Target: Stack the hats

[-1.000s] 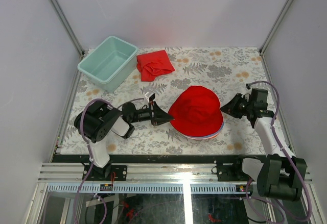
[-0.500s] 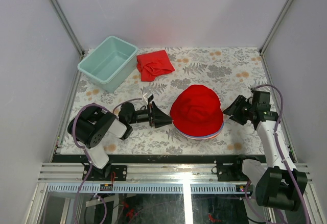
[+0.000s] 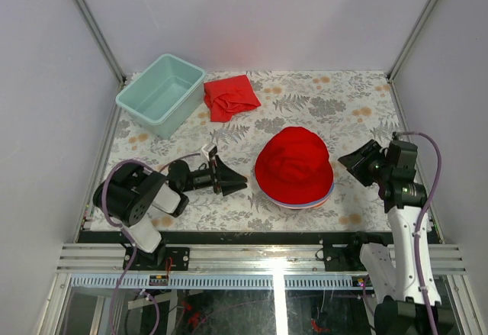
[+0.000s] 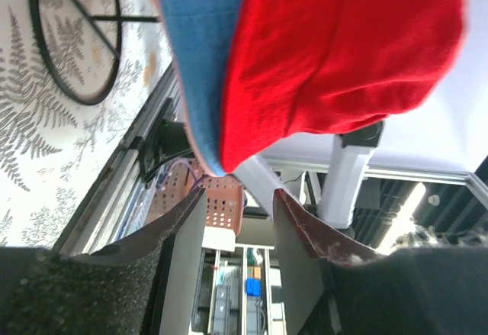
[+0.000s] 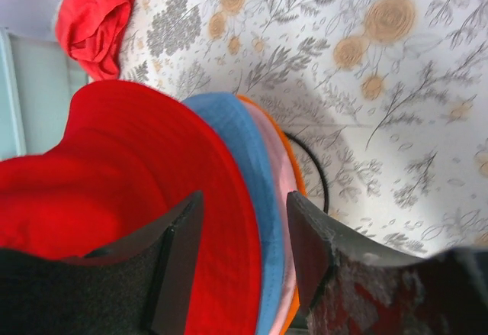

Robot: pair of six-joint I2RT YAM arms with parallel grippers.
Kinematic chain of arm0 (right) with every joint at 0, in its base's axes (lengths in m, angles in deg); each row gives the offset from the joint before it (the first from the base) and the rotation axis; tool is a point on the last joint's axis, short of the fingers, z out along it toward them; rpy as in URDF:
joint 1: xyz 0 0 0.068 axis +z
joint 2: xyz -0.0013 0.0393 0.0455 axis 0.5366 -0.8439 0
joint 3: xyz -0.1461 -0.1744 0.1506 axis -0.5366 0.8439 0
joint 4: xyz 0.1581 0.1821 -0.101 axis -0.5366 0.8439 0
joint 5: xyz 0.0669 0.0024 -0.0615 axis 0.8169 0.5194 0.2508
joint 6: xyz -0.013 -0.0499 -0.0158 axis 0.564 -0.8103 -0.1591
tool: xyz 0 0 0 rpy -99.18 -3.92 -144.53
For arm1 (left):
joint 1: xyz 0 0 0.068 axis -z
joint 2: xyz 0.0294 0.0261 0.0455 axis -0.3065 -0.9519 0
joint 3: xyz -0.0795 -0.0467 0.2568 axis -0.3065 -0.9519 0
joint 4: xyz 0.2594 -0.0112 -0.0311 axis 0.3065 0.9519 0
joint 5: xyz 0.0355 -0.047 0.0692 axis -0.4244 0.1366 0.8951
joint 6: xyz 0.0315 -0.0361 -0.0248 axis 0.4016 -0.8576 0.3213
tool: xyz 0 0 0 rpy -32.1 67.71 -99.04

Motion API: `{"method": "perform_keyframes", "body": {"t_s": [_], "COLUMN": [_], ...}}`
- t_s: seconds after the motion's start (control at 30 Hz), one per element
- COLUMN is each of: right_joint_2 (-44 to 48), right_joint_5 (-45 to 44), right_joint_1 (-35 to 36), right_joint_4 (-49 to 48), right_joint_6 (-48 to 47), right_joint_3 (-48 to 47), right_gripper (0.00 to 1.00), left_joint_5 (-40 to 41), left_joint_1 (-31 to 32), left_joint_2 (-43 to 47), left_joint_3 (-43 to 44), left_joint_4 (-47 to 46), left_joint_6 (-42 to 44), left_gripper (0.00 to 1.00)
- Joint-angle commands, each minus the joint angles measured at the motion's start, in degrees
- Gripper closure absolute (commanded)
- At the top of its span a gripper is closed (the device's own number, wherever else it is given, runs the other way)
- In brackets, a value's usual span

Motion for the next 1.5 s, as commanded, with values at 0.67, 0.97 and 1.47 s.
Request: {"method": "perform_keyframes", "body": {"t_s": [0.67, 0.97, 1.47], "right_joint_2": [14.8, 12.4, -2.2], "right_joint_5": [12.3, 14.6, -1.2], "right_joint_1": [-0.1, 1.0, 17.9], "right_joint_4": [14.8, 9.1, 0.1], "right_joint_6": [9.9, 10.8, 10.8], "right_joint_3": [1.3, 4.0, 10.1], "right_gripper": [1.00, 1.00, 1.00], "left_joint_5": [4.5, 5.2, 5.5], "left_joint_1": [-9.4, -9.9, -11.1], "left_joint_2": [13.0, 10.0, 8.9], "left_joint_3": [13.1, 15.1, 16.6], "left_joint_4": [30.6, 31.5, 30.8], "left_joint_6": [12.9, 14.0, 12.3], "left_gripper": [0.74, 0.74, 0.74]}}
